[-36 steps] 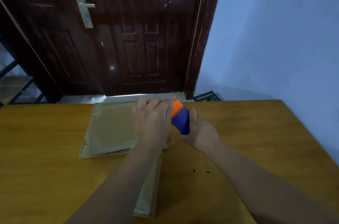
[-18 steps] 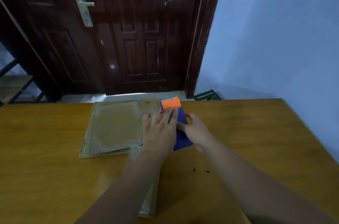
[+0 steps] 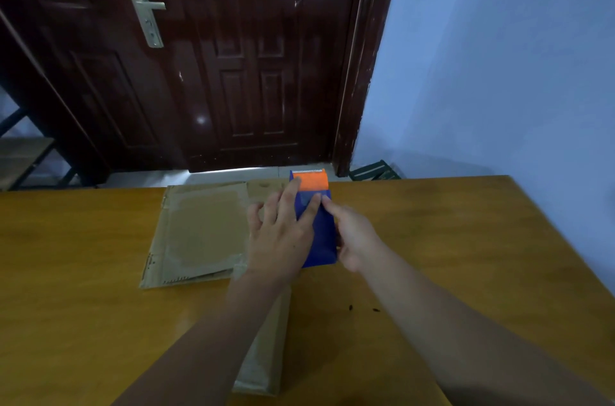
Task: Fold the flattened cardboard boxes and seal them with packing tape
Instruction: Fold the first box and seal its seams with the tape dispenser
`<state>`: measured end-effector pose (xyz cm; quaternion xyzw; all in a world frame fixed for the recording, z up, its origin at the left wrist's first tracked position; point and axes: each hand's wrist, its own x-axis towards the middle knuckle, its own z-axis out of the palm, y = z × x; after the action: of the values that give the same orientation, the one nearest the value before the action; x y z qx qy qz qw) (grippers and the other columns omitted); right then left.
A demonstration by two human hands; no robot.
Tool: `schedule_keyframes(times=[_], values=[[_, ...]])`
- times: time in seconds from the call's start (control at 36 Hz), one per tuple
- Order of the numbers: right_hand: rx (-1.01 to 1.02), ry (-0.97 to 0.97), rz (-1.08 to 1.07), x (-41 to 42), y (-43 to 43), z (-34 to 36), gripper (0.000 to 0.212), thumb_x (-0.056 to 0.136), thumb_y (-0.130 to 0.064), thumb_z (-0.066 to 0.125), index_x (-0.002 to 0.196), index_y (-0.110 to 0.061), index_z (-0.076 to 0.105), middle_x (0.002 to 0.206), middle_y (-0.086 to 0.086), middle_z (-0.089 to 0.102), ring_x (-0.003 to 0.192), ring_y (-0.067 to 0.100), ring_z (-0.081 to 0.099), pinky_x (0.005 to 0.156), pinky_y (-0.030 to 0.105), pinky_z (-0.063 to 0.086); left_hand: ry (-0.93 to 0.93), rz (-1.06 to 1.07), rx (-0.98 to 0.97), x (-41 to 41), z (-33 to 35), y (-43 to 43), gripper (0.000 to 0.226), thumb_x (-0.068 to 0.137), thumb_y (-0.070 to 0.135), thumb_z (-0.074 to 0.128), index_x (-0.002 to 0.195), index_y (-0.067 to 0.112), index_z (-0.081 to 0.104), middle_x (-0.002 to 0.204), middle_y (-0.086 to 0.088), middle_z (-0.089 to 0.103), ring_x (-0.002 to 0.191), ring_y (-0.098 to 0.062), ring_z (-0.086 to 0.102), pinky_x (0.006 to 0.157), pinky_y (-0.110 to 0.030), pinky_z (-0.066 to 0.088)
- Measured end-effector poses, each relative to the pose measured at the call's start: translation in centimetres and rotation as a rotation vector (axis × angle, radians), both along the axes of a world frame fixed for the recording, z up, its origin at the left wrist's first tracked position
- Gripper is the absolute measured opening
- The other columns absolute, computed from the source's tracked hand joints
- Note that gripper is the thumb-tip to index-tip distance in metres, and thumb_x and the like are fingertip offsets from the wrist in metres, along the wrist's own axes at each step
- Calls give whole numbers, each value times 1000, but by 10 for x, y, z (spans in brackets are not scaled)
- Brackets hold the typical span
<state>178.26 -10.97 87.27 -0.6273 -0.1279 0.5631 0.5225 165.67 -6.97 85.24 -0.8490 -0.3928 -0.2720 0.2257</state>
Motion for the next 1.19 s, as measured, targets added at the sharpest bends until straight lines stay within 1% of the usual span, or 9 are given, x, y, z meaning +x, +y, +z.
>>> schedule_keyframes(times=[0.17,0.31,0.47,0.58,0.64,0.78,1.0,1.08,1.19], values=[[-15,-57,-12,-1,1,-4,22,89,-43,63,103,-26,68,82,-10,74,83,13,67,59,29,51,-117,17,87,-2,-3,-7,37,85,24,55,121,27,63,126,-9,54,96,-24,52,89,-46,33],[-83,-150,-43,6,-4,-12,32,92,-46,58,108,-20,67,96,-3,70,88,19,66,64,33,50,-208,49,-352,-1,-7,-22,80,77,31,67,147,21,29,133,-13,48,97,-26,58,87,-46,39],[-200,-842,197,22,-29,-54,51,94,-52,49,135,-23,52,121,3,63,99,20,59,77,31,48,-255,133,-784,-14,-32,-24,64,88,28,55,146,33,28,142,-4,30,125,-22,39,104,-42,26],[-385,-976,323,22,-48,-90,60,90,-56,52,141,-26,43,130,6,59,115,31,56,89,37,48,-269,209,-869,-31,-46,-26,49,91,29,54,138,34,41,139,-4,37,124,-25,40,101,-43,31],[-435,-1035,356,17,-56,-104,66,89,-56,54,146,-27,35,128,6,60,115,30,56,81,35,47,-279,239,-869,-40,-53,-28,47,88,23,56,134,31,48,135,-6,42,121,-28,42,97,-45,35],[-504,-1209,517,6,-64,-123,68,91,-57,50,149,-29,26,87,-4,60,74,16,58,48,26,32,-217,234,-838,-63,-68,-34,44,90,26,56,133,25,51,135,-5,46,124,-27,40,98,-43,38],[-500,-1223,529,-4,-54,-135,66,91,-52,54,145,-22,29,95,2,64,84,24,64,62,34,51,95,199,-1003,-77,-94,-43,59,94,61,26,149,44,12,159,14,0,146,-25,-6,114,-52,18],[-498,-1190,524,-5,-49,-138,63,91,-47,57,140,-21,30,90,2,57,81,25,61,57,33,46,127,202,-1018,-76,-101,-50,66,90,68,19,148,46,-1,159,14,-8,146,-25,-12,115,-51,18],[-481,-1092,517,-5,-44,-139,62,90,-42,61,138,-20,28,119,12,53,100,32,58,70,41,52,163,243,-989,-69,-103,-57,68,87,69,12,148,43,-7,159,12,-9,146,-28,-11,113,-50,23]])
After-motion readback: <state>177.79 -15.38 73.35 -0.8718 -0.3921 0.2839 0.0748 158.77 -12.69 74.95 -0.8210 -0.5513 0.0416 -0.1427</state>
